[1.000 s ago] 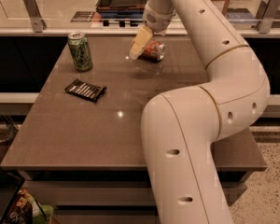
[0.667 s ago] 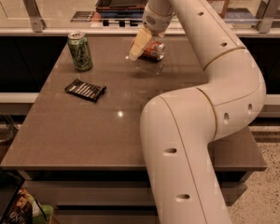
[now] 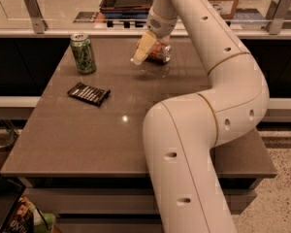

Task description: Place coke can upright

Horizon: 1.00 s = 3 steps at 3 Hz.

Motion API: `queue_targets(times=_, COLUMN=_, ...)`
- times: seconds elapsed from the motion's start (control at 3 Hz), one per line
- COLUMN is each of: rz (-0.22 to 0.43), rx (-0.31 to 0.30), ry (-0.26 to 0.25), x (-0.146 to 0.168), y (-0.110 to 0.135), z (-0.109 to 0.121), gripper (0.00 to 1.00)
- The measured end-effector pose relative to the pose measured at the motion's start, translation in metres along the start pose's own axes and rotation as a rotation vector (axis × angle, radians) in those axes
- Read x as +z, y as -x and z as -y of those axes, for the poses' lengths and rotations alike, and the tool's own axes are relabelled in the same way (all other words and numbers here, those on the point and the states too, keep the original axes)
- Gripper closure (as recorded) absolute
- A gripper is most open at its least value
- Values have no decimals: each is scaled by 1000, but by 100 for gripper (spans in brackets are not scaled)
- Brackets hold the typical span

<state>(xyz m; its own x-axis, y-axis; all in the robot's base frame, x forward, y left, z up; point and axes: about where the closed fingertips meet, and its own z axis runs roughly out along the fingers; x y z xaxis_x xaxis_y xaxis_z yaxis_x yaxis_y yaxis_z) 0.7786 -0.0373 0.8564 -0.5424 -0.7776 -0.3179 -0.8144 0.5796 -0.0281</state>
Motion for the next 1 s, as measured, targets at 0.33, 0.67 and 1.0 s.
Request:
queue_targets(times=0.33, rz=-7, rx=-7, ry=0, x=4, y=3, z=-1, gripper=0)
queue_targets(times=0.67, rz=15, rx=-7, ry=-13, x=8, y=10, z=3, gripper=18)
queue_targets(times=1.0, rz=31, rx=-7, ry=-21, x=13, y=16, z=5, gripper=41)
